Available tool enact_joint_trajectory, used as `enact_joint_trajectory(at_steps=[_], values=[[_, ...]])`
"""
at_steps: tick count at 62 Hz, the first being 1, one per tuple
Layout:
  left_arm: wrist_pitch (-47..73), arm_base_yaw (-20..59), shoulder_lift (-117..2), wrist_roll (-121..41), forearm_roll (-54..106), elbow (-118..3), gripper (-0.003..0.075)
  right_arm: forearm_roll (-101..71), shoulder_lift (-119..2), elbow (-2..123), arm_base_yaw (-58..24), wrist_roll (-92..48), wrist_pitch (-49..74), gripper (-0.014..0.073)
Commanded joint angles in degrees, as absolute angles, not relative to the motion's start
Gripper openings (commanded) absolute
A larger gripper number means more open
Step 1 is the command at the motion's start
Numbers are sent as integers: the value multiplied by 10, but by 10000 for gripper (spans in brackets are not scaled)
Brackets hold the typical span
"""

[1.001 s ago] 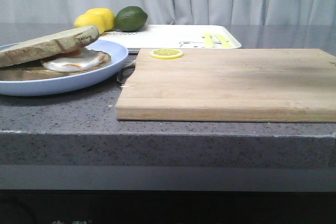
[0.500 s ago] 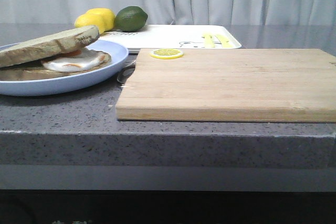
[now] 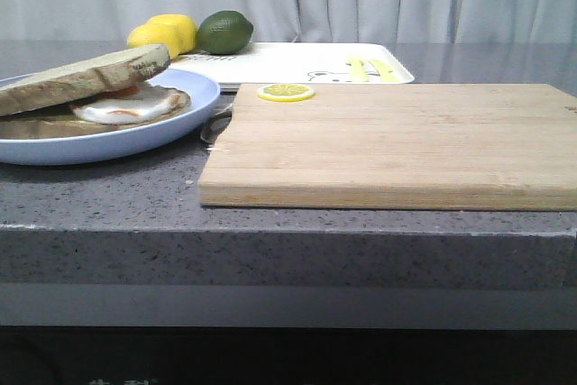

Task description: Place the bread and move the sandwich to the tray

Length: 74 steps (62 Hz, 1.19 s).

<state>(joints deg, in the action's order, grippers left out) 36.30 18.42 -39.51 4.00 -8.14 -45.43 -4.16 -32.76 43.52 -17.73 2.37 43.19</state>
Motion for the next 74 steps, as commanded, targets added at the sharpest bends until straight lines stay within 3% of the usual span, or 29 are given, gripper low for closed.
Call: enact_joint_trajectory(at_steps=[1, 12, 22, 39, 74], values=[[387, 188, -416, 42, -115, -507, 472, -37, -326, 449, -174, 19, 386, 520], [524, 160, -500, 46, -149, -599, 472, -37, -326, 449, -174, 19, 386, 520], [577, 65, -602, 46, -134, -665, 472, -37, -326, 449, -174, 19, 386, 520], [640, -99, -765, -104, 147, -769, 472, -37, -326, 449, -174, 19, 386, 520], [622, -61, -929, -130, 227, -802, 472, -37, -326, 449, -174, 19, 386, 520]])
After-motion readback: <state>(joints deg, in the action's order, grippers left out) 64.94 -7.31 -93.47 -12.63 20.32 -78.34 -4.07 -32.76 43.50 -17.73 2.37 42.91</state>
